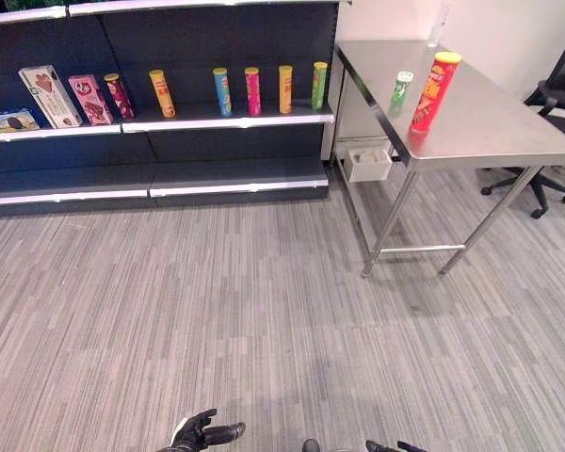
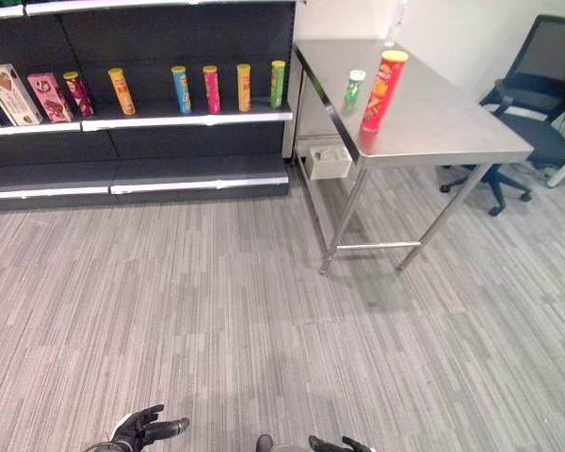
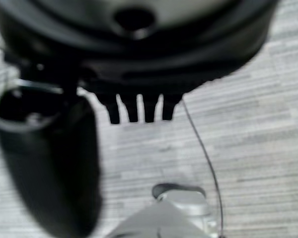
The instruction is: Put the goods on the table back onto the shelves and tidy them up.
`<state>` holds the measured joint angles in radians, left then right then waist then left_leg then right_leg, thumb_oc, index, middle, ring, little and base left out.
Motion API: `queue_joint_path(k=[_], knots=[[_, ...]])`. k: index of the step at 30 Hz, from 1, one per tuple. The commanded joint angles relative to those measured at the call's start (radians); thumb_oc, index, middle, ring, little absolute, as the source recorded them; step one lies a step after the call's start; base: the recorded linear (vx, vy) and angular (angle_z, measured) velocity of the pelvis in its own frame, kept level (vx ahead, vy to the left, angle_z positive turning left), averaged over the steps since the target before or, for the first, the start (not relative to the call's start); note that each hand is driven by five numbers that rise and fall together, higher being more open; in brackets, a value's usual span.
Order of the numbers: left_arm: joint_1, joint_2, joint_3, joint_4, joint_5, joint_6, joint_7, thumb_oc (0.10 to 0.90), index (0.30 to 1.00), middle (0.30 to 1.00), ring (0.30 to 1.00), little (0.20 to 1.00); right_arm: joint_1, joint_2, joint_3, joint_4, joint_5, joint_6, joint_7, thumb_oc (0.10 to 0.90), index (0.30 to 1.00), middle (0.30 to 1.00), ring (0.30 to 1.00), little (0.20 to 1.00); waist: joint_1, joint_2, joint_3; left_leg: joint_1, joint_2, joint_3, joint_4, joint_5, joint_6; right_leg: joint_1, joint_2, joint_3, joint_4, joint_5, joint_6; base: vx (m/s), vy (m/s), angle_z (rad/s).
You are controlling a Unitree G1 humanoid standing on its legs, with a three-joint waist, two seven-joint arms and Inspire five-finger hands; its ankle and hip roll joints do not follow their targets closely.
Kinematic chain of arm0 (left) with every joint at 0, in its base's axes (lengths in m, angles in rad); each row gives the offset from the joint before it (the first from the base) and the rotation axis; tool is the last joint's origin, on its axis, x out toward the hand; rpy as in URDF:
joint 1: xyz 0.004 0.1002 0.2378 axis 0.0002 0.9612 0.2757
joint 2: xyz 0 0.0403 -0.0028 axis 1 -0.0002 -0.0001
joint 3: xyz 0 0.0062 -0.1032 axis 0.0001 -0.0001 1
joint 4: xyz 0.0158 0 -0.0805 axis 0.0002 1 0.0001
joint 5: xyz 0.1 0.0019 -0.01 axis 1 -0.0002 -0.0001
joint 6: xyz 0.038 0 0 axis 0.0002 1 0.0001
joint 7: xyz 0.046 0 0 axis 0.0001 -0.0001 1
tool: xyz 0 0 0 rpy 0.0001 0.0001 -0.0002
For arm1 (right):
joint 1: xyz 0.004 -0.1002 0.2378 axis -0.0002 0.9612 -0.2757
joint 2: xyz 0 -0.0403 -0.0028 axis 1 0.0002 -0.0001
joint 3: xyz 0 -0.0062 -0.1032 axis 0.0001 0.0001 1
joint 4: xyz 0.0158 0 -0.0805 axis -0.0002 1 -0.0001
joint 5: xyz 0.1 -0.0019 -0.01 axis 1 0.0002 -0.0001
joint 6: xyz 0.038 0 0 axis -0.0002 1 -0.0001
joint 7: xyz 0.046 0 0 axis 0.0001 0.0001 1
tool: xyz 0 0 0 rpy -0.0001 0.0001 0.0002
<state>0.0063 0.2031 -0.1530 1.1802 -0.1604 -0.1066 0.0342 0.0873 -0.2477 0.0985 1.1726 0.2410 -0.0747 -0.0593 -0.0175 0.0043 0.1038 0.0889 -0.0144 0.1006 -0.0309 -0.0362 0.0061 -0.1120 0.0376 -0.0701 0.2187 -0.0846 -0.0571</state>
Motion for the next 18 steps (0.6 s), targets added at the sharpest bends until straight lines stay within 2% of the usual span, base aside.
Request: queue_joint_path(k=[1, 7, 14, 18], knots=[[-0.028, 0.022, -0.005, 0.006, -0.015, -0.049, 0.013, 0.8, 0.9, 0.9, 0.9, 0.9, -0.016, -0.037, -0.007, 0.012, 0.014, -0.036, -0.022, 0.8, 0.9, 0.9, 0.9, 0.9, 0.001, -0.036, -0.02, 0.033, 0.044, 0.053, -0.031, -0.029, -0.079, 0.103, -0.087, 0.095, -0.188, -0.003, 0.244, 0.0, 0.0, 0.0], [-0.028, 0.023, -0.005, 0.004, -0.013, -0.049, 0.015, 0.8, 0.9, 0.9, 0.9, 0.9, -0.017, -0.038, -0.006, 0.01, 0.014, -0.037, -0.023, 0.8, 0.9, 0.9, 0.9, 0.9, 0.002, -0.036, -0.02, 0.033, 0.043, 0.053, -0.03, -0.03, -0.079, 0.103, -0.087, 0.096, -0.188, -0.002, 0.244, 0.0, 0.0, 0.0], [-0.021, 0.034, 0.022, 0.021, -0.035, -0.037, 0.03, 0.8, 0.9, 0.9, 0.9, 0.9, -0.066, -0.057, 0.026, 0.009, -0.021, -0.03, -0.023, 0.8, 0.9, 0.9, 0.9, 0.9, 0.017, -0.059, -0.021, 0.025, 0.046, 0.064, -0.019, -0.038, -0.085, 0.11, -0.1, 0.068, -0.213, 0.005, 0.241, 0.02, -0.025, -0.05], [-0.019, 0.031, 0.017, 0.03, -0.023, -0.033, 0.036, 0.8, 0.9, 0.9, 0.9, 0.9, -0.074, -0.068, 0.02, 0.013, -0.03, -0.029, -0.028, 0.8, 0.9, 0.9, 0.9, 0.9, 0.013, -0.064, -0.024, 0.033, 0.049, 0.073, -0.022, -0.04, -0.087, 0.121, -0.105, 0.053, -0.224, 0.007, 0.245, 0.01, -0.012, -0.01]])
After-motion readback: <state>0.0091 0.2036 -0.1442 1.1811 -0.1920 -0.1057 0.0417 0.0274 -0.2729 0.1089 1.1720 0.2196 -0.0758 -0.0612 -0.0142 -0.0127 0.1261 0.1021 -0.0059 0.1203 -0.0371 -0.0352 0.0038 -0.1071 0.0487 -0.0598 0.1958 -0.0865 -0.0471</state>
